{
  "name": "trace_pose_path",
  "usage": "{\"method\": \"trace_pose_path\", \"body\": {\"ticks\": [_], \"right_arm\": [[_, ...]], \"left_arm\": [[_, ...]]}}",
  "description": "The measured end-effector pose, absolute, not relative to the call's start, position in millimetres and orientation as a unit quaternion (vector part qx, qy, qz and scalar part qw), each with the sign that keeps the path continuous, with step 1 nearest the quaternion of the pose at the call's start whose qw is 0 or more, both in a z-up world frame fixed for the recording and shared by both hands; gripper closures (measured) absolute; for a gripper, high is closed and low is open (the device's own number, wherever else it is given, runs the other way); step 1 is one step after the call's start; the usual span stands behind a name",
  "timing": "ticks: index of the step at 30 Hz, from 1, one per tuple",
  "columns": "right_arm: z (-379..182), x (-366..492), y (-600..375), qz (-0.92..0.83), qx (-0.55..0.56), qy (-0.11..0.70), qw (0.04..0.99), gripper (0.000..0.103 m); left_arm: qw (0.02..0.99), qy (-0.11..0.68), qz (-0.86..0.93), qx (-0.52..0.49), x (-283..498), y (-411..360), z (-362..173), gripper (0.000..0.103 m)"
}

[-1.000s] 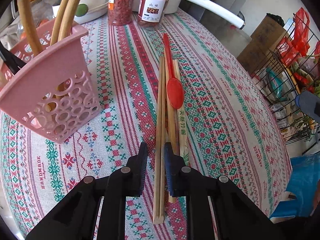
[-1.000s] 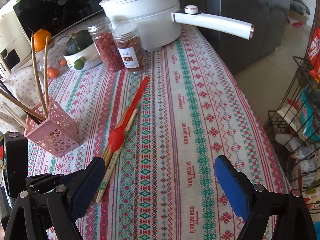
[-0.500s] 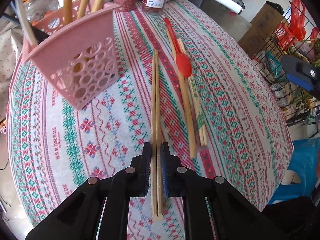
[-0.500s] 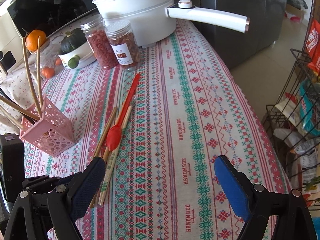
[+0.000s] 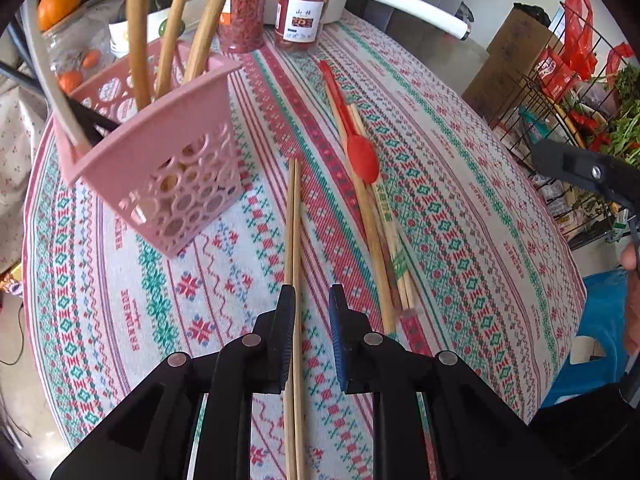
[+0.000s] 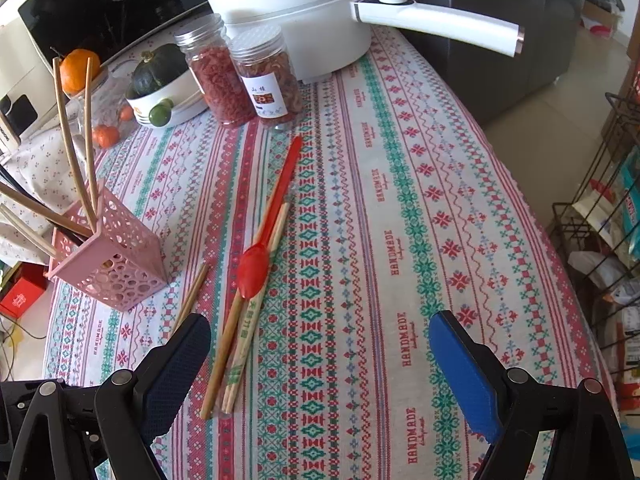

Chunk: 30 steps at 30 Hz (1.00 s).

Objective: Organize utensils
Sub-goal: 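Lift the chopstick with the left tool while the right tool grasps a paper-wrapped chopstick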

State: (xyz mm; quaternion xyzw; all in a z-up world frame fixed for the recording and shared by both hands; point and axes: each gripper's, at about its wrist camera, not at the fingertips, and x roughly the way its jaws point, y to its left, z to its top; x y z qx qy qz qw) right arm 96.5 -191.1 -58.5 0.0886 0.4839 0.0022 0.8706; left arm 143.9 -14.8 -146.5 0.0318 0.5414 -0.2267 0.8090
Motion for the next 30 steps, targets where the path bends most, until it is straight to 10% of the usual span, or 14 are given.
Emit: {"method": "trace_pose_path", "body": {"ticks": [21, 30], "right_arm": [[-97.7, 124.8, -204.2, -0.036, 0.121, 0.532, 0.838, 0.012], [-134.9, 158.2, -181.8, -0.020, 0.154, 0.578, 0.801, 0.044]], "left_arm": [[0.808, 0.532, -0.244, 0.067, 125.0, 3.8, -139.5, 0.094], [0.809, 0.520, -0.270, 0.042, 96.1, 39.6, -113.5, 0.094]]}}
